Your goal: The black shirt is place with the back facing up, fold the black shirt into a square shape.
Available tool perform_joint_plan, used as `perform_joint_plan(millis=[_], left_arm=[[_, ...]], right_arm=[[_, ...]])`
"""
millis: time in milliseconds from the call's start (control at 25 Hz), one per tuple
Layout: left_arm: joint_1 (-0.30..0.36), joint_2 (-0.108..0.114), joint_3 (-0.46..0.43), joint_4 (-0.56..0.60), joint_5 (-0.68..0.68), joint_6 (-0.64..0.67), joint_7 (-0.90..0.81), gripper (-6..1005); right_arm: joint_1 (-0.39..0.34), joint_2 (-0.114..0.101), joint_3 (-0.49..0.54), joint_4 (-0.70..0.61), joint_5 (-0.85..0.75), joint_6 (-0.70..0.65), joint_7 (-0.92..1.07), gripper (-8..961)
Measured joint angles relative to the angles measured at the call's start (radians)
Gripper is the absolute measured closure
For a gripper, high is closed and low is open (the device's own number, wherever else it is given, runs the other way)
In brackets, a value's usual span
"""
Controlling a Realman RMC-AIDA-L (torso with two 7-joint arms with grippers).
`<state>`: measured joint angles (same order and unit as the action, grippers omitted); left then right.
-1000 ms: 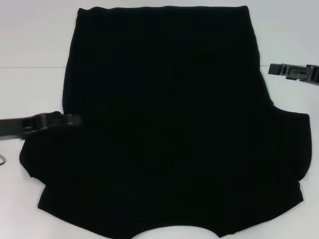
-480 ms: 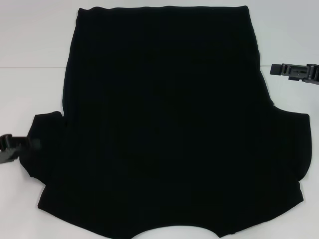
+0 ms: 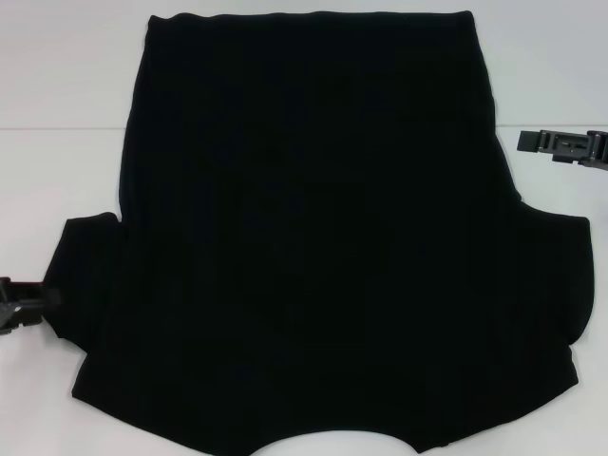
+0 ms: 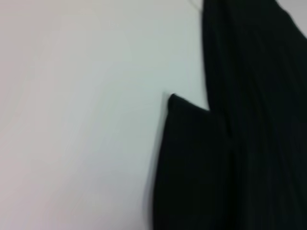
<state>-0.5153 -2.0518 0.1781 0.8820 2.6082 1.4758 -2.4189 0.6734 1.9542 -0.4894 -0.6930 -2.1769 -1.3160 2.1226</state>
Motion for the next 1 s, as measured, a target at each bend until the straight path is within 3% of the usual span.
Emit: perform_joint_plan(millis=[760,960,1000], left_arm=[[-0.012,-0.007,0.056,-0.064,0.011,-0.072,-0.009,557],[-0.019,-0.007,0.063,-0.066,0.012,-0.079,-0.009,577],[-0.019,-0.007,0.064,-0.066,0.012,-0.080,-0.009,618]], right_arm=[[-0.001,0.000,0.005,-0.002,0.004,-0.009,0.001,19],[-0.003,0.000,0.008,-0.002,0.007,-0.010,0.000,20],[-0.002,0.000,0.008,-0.002,0.007,-0.011,0.000,20]])
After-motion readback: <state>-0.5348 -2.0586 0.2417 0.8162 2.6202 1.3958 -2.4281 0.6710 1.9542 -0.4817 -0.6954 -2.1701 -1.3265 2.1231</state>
